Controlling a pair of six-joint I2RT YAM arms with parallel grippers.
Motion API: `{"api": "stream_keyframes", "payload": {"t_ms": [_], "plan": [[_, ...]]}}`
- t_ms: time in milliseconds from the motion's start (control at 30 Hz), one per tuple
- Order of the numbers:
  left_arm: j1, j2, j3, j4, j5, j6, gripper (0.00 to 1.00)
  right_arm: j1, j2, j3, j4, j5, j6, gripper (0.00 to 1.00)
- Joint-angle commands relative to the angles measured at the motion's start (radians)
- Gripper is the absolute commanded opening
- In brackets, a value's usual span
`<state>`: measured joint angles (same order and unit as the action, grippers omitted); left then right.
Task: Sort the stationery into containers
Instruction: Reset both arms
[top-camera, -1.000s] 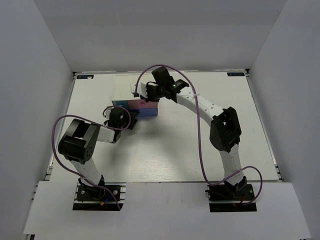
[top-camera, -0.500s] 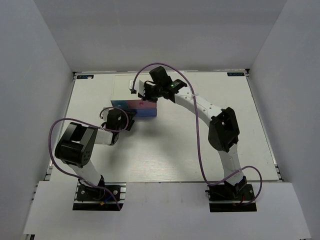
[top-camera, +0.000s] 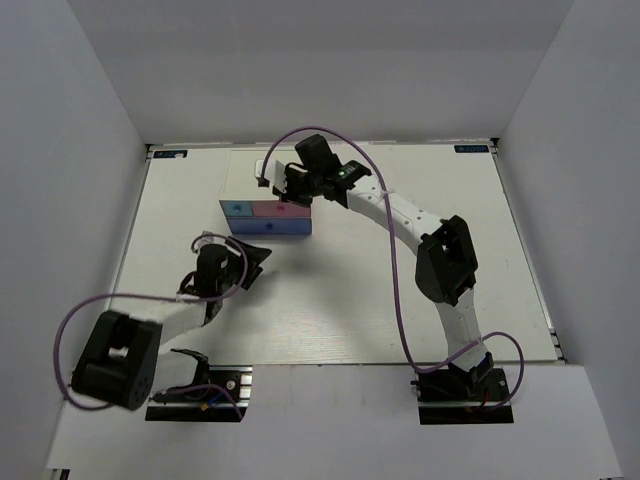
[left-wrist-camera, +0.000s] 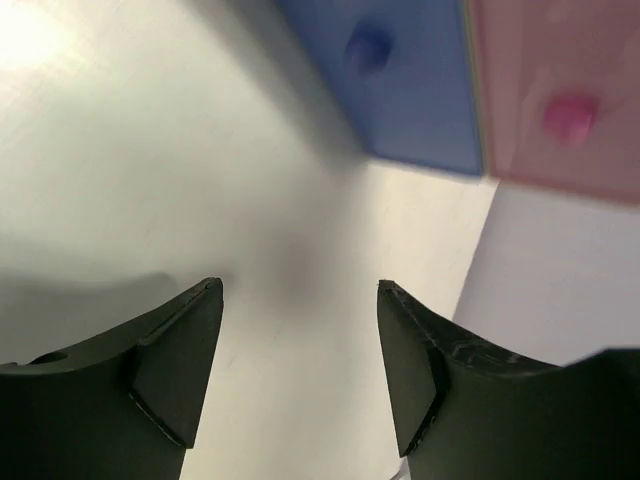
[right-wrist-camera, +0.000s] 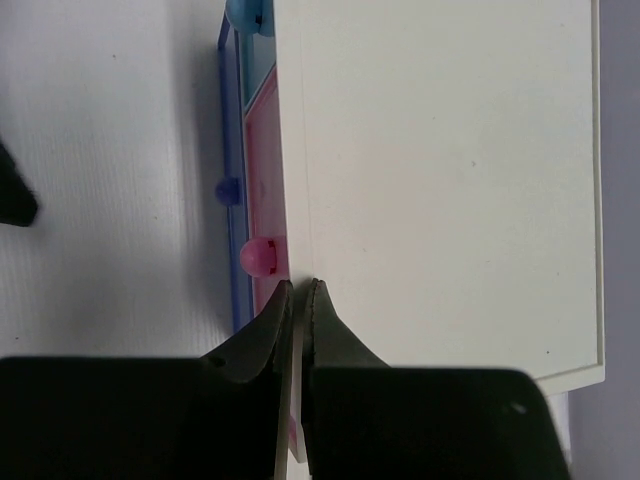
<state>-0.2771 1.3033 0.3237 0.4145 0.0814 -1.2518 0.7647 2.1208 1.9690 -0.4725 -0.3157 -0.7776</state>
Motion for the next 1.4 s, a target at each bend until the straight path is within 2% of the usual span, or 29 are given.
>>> {"api": "stream_keyframes", "payload": {"t_ms": [0, 33, 67, 133, 167, 200, 267, 300, 367, 400, 433, 700, 767, 833, 867, 933, 967, 1067, 1100, 1133, 1200, 1233, 1367], "plan": [[-0.004, -0.192, -0.080, -0.175, 0.047, 0.103, 0.73, 0.016, 0.044, -0.010, -0.121, -0.029, 0.078, 0.00], [-0.004, -0.244, -0.096, -0.262, 0.058, 0.117, 0.73, 0.013, 0.044, -0.012, -0.124, -0.031, 0.078, 0.02], [-0.004, -0.354, -0.118, -0.310, 0.058, 0.147, 0.73, 0.015, 0.041, -0.010, -0.123, -0.033, 0.075, 0.15], [-0.004, -0.464, -0.127, -0.446, 0.058, 0.178, 0.74, 0.013, 0.038, -0.013, -0.117, -0.036, 0.075, 0.24], [-0.004, -0.561, -0.138, -0.488, 0.058, 0.205, 0.75, 0.013, 0.027, -0.012, -0.109, -0.037, 0.077, 0.37], [-0.004, -0.603, -0.138, -0.523, 0.048, 0.218, 0.77, 0.013, 0.021, -0.015, -0.106, -0.036, 0.081, 0.43], [-0.004, -0.669, -0.149, -0.603, 0.047, 0.229, 0.79, 0.012, 0.004, -0.021, -0.088, -0.040, 0.087, 0.52], [-0.004, -0.693, -0.149, -0.618, 0.047, 0.229, 0.80, 0.013, -0.021, -0.025, -0.084, -0.042, 0.089, 0.67], [-0.004, -0.725, -0.160, -0.641, 0.067, 0.238, 0.82, 0.013, -0.033, -0.032, -0.072, -0.037, 0.092, 0.77], [-0.004, -0.736, -0.160, -0.642, 0.067, 0.238, 0.84, 0.013, -0.051, -0.030, -0.069, -0.036, 0.095, 0.87], [-0.004, -0.736, -0.160, -0.642, 0.078, 0.248, 0.84, 0.015, -0.062, -0.032, -0.071, -0.037, 0.095, 0.90], [-0.004, -0.627, -0.049, -0.620, 0.129, 0.367, 0.88, 0.013, -0.220, -0.113, -0.072, -0.042, 0.089, 0.90], [-0.004, -0.618, -0.008, -0.609, 0.155, 0.409, 0.91, 0.012, -0.271, -0.139, -0.063, -0.039, 0.086, 0.90], [-0.004, -0.583, 0.047, -0.592, 0.188, 0.478, 1.00, 0.002, -0.367, -0.220, -0.019, -0.030, 0.100, 0.90], [-0.013, -0.573, 0.073, -0.592, 0.213, 0.508, 1.00, 0.004, -0.396, -0.283, 0.007, -0.020, 0.109, 0.90], [-0.013, -0.555, 0.155, -0.634, 0.222, 0.592, 1.00, 0.001, -0.512, -0.392, 0.130, 0.068, 0.210, 0.90], [-0.013, -0.555, 0.181, -0.651, 0.222, 0.616, 1.00, 0.001, -0.537, -0.457, 0.164, 0.105, 0.292, 0.90], [-0.013, -0.555, 0.248, -0.694, 0.222, 0.692, 1.00, -0.002, -0.681, -0.619, 0.219, 0.213, 0.400, 0.90], [-0.013, -0.555, 0.258, -0.694, 0.222, 0.701, 1.00, -0.004, -0.706, -0.652, 0.233, 0.296, 0.409, 0.90], [-0.013, -0.565, 0.258, -0.694, 0.233, 0.713, 1.00, -0.004, -0.747, -0.739, 0.244, 0.311, 0.417, 0.90], [-0.013, -0.578, 0.258, -0.694, 0.244, 0.713, 1.00, -0.011, -0.806, -0.791, 0.267, 0.400, 0.445, 0.90], [-0.013, -0.590, 0.258, -0.683, 0.244, 0.713, 1.00, -0.022, -0.824, -0.861, 0.279, 0.418, 0.448, 0.90], [-0.013, -0.601, 0.245, -0.674, 0.253, 0.704, 1.00, -0.051, -0.932, -0.949, 0.319, 0.474, 0.481, 0.90]]}}
